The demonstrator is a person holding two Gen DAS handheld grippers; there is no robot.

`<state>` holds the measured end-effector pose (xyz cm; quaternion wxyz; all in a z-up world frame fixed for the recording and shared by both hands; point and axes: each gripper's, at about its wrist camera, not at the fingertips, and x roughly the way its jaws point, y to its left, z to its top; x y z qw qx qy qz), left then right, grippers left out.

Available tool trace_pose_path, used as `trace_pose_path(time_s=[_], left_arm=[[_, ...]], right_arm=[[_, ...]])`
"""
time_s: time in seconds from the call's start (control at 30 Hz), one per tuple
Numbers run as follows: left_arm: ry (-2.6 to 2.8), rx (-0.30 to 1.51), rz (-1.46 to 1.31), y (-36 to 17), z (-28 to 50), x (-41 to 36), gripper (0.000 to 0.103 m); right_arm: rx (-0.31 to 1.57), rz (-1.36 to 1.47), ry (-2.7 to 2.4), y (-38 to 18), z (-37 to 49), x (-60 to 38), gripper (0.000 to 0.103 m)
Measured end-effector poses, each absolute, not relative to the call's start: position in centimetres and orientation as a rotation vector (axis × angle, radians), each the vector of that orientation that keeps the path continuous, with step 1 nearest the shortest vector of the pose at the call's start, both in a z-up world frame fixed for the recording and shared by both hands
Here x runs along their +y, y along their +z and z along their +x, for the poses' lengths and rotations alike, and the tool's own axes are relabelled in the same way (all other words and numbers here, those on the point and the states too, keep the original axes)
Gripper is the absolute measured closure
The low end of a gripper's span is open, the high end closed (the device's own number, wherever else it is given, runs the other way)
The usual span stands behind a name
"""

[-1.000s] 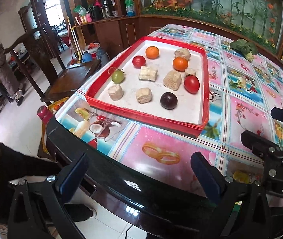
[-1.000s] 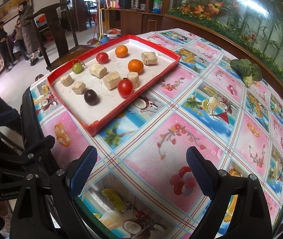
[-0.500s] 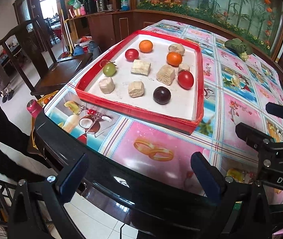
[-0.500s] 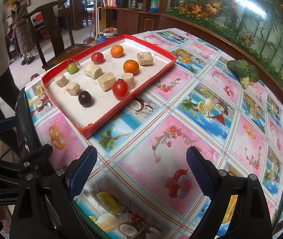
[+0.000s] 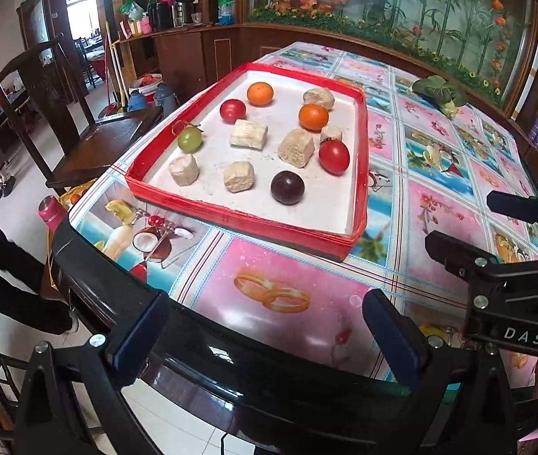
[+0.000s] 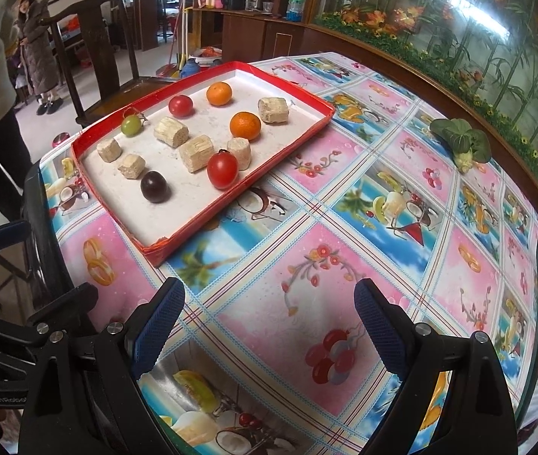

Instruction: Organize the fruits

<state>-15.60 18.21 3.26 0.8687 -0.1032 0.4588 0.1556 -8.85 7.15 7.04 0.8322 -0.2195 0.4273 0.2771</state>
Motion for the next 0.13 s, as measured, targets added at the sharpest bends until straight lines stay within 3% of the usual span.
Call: trace_pose_path(time_s=[0.13], left_arm=[[0.331, 0.992, -0.207, 2.95, -15.32, 18.04, 0.001]], right_arm=[[0.905, -0.480, 0.587, 7.01, -8.70, 7.34, 0.012]])
